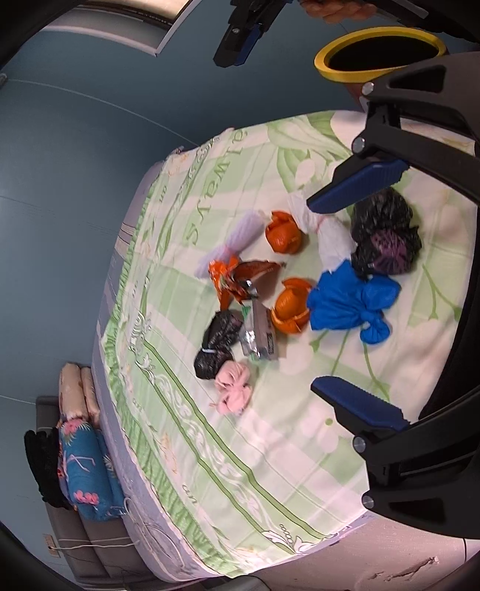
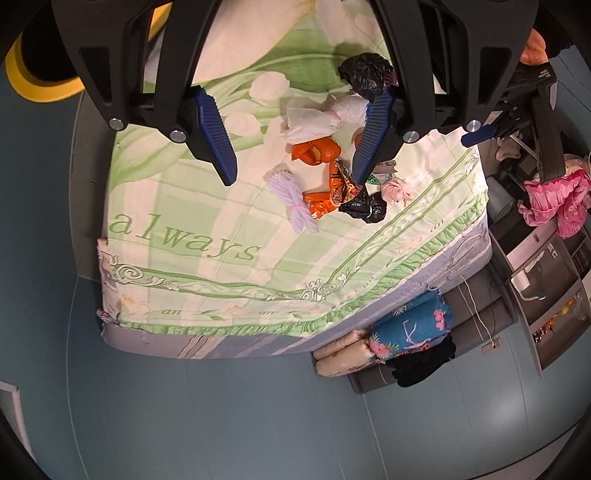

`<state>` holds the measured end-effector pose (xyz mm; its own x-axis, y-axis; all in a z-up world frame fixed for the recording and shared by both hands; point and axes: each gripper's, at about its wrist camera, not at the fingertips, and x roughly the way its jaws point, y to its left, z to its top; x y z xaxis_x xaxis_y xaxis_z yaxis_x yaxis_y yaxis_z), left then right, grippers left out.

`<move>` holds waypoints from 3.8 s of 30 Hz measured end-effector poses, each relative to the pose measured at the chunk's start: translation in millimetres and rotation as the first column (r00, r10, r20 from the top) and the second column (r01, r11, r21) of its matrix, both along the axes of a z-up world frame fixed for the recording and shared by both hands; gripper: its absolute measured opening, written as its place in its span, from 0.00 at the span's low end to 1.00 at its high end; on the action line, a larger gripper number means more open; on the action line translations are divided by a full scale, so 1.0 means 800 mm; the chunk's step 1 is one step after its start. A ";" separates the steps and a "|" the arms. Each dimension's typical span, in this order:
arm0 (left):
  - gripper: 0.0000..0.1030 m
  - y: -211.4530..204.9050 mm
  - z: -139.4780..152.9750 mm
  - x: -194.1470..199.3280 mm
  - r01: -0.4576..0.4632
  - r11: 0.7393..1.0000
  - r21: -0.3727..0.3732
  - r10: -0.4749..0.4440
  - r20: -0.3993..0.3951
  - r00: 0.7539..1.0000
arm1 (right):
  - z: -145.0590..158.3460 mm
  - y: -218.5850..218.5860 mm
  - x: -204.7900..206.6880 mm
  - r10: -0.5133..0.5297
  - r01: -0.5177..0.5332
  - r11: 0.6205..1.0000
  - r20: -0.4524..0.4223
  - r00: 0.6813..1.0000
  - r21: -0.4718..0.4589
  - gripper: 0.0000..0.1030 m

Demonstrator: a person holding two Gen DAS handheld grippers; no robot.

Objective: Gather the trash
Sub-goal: 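Move both tools back over the trash pile on the bed, then grasp the blue cloth with left tool while right tool grasps white tissue, then carry the blue cloth and white tissue over the bin with both tools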

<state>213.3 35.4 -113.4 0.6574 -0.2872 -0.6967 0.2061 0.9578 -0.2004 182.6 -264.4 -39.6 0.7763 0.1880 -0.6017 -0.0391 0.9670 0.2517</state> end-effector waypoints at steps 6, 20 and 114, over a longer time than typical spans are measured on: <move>0.84 0.008 -0.029 0.014 -0.015 1.000 0.008 0.015 -0.050 0.999 | -0.038 0.017 0.038 0.022 -0.022 1.000 -0.074 0.997 0.002 0.60; 0.84 -0.006 -0.086 0.044 0.026 1.000 0.009 -0.024 -0.161 0.987 | -0.138 0.037 0.090 0.067 -0.062 0.998 -0.288 0.955 0.026 0.60; 0.11 -0.124 0.211 -0.151 0.150 0.988 0.023 -0.144 0.450 0.881 | 0.102 -0.112 -0.207 -0.154 0.143 0.988 0.233 0.960 0.063 0.04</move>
